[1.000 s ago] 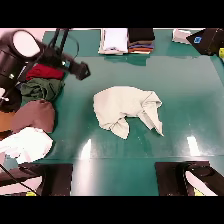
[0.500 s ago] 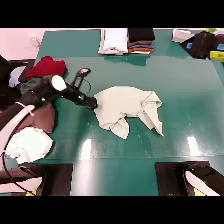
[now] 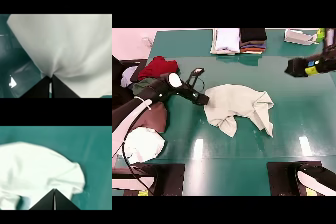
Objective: Fold the shirts.
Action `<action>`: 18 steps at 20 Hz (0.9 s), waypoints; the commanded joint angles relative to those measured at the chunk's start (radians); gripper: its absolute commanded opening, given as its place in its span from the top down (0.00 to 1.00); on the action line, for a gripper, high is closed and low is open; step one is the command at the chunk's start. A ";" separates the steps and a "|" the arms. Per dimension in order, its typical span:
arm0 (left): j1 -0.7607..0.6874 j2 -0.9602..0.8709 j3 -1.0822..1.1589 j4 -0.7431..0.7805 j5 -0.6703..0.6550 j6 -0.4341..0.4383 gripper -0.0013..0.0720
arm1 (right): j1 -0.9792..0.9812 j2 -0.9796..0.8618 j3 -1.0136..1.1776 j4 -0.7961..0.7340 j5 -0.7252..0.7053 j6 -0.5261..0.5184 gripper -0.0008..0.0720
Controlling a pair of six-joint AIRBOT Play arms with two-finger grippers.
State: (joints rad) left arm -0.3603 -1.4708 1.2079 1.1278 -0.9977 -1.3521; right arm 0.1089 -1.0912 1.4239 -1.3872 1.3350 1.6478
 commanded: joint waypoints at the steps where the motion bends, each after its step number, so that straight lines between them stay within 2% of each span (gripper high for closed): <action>1: 0.036 -0.003 0.082 0.064 -0.059 0.003 0.95 | 0.000 -0.118 -0.025 -0.130 0.155 0.012 0.70; 2: 0.037 -0.003 0.086 0.082 -0.059 0.003 0.95 | 0.000 -0.151 -0.069 -0.125 0.135 0.012 0.49; 4: 0.037 -0.003 0.085 0.084 -0.064 0.003 0.95 | -0.003 -0.214 -0.164 -0.089 0.068 0.024 0.18; 8: 0.037 -0.003 0.085 0.083 -0.063 0.001 0.95 | -0.042 -0.312 -0.291 0.119 -0.141 0.039 0.17; 11: 0.037 -0.003 0.085 0.082 -0.058 -0.001 0.95 | -0.027 -0.369 -0.299 0.138 -0.214 0.039 0.18; 13: 0.037 -0.003 0.085 0.079 -0.056 -0.001 0.95 | -0.012 -0.400 -0.299 0.137 -0.231 0.037 0.24; 14: 0.037 -0.003 0.085 0.079 -0.054 -0.001 0.95 | -0.002 -0.414 -0.299 0.137 -0.239 0.029 0.35; 16: 0.037 -0.003 0.085 0.079 -0.055 -0.001 0.95 | 0.010 -0.423 -0.299 0.135 -0.256 0.016 0.83; 17: 0.037 -0.002 0.086 0.081 -0.055 0.000 0.95 | 0.010 -0.416 -0.297 0.136 -0.262 0.016 0.96; 18: 0.037 0.000 0.099 0.104 -0.061 -0.001 0.95 | 0.008 -0.398 -0.283 0.128 -0.254 0.015 0.96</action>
State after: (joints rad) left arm -0.3244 -1.4731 1.2957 1.2102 -1.0554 -1.3521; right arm 0.1089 -1.4914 1.1324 -1.2617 1.1057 1.6722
